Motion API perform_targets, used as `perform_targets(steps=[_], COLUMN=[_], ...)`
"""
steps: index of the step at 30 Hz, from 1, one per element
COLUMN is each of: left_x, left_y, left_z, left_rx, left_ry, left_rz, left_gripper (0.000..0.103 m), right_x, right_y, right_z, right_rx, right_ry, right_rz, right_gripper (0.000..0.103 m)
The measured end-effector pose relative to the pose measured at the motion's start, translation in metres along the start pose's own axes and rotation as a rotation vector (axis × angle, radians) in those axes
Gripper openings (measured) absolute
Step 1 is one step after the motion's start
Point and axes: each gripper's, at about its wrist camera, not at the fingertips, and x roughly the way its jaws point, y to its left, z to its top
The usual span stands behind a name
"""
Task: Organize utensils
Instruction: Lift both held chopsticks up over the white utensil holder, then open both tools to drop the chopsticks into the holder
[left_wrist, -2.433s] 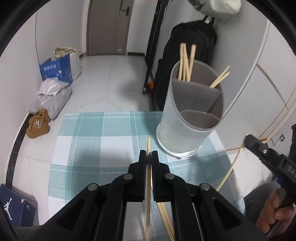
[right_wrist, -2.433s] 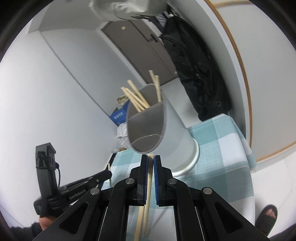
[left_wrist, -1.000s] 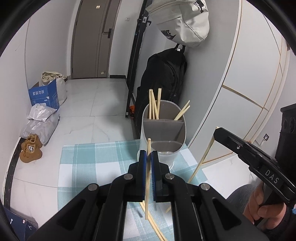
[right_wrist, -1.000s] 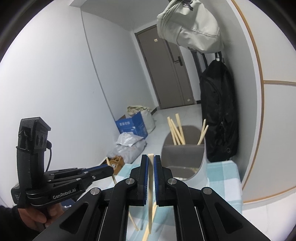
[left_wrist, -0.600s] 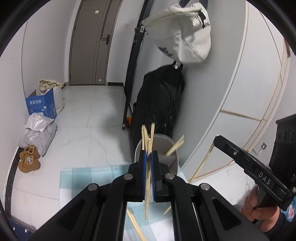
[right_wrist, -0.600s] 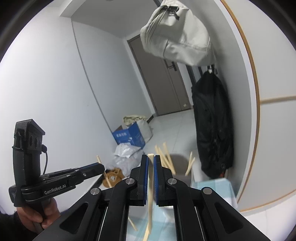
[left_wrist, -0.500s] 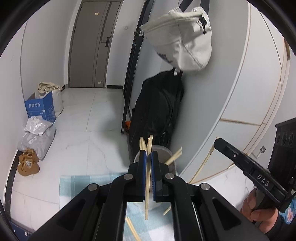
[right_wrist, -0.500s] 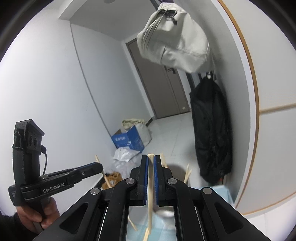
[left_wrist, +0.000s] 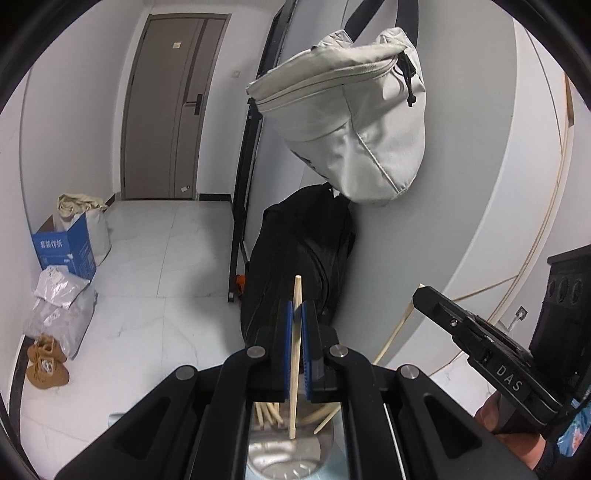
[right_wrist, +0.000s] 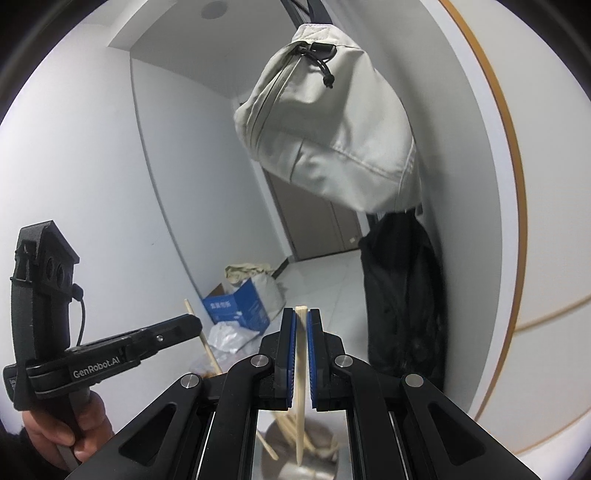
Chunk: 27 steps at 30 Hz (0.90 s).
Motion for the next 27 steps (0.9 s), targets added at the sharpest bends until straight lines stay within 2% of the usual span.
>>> perform_targets(steps=[6, 19, 27], left_x=[0.024, 0.042, 0.055], left_y=[0.004, 0.014, 0.012], left_z=[-0.001, -0.018, -0.032], left_rx=[0.019, 0.038, 0.062], left_ry=[0.040, 0.086, 0.151], left_rz=[-0.005, -0.021, -0.056], left_gripper=[0.001, 0.001, 0.001], right_x=[0.020, 0.052, 0.059], right_y=[-0.009, -0.023, -0.018], right_z=[0.005, -0.015, -0.039], right_rx=[-0.014, -0.014, -0.041], right_ry=[-0.007, 0.060, 0.122], right_rz=[-0.010, -0.010, -0.004], right_gripper=[0.005, 0.005, 0.005])
